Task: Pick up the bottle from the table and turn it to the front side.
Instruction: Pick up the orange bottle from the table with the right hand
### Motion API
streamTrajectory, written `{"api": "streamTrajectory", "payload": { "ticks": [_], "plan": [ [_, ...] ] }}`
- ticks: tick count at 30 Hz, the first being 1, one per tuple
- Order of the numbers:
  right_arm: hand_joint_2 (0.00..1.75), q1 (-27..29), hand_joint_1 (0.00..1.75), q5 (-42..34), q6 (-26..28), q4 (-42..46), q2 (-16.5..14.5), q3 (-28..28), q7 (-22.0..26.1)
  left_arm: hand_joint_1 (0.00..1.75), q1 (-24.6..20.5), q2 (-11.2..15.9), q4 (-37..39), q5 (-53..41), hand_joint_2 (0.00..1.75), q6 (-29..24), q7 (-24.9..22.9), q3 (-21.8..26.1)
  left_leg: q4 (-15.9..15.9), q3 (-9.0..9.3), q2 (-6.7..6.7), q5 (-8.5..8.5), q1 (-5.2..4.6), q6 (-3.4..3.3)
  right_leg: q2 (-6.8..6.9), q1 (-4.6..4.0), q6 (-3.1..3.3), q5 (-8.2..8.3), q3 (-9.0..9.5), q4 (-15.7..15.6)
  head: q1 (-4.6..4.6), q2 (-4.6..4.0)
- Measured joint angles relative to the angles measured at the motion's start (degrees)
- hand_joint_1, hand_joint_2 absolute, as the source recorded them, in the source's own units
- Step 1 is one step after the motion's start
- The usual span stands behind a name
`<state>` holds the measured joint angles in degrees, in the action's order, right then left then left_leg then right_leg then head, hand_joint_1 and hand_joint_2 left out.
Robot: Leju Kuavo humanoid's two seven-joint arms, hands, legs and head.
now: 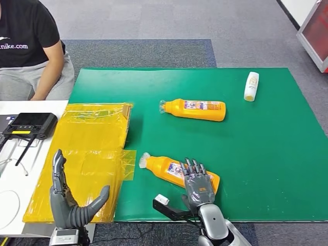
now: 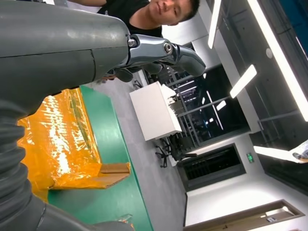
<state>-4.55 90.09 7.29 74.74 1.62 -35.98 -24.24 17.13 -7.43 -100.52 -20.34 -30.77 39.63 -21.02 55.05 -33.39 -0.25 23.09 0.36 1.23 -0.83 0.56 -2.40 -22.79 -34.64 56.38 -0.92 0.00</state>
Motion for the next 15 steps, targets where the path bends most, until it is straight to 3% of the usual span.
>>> {"api": "streamTrajectory", "payload": {
  "ticks": [15],
  "plan": [
    [1.75,-0.8,0.00,0.0,3.1,-3.4,-0.5,3.1,1.5,0.00,-0.1,-0.5,0.0,0.2,1.75,1.0,0.0,0.4,0.0,0.03,0.00,-0.02,0.00,-0.01,0.00,0.00,-0.01,0.02,0.04,0.0,0.00,0.00]
  ]
}}
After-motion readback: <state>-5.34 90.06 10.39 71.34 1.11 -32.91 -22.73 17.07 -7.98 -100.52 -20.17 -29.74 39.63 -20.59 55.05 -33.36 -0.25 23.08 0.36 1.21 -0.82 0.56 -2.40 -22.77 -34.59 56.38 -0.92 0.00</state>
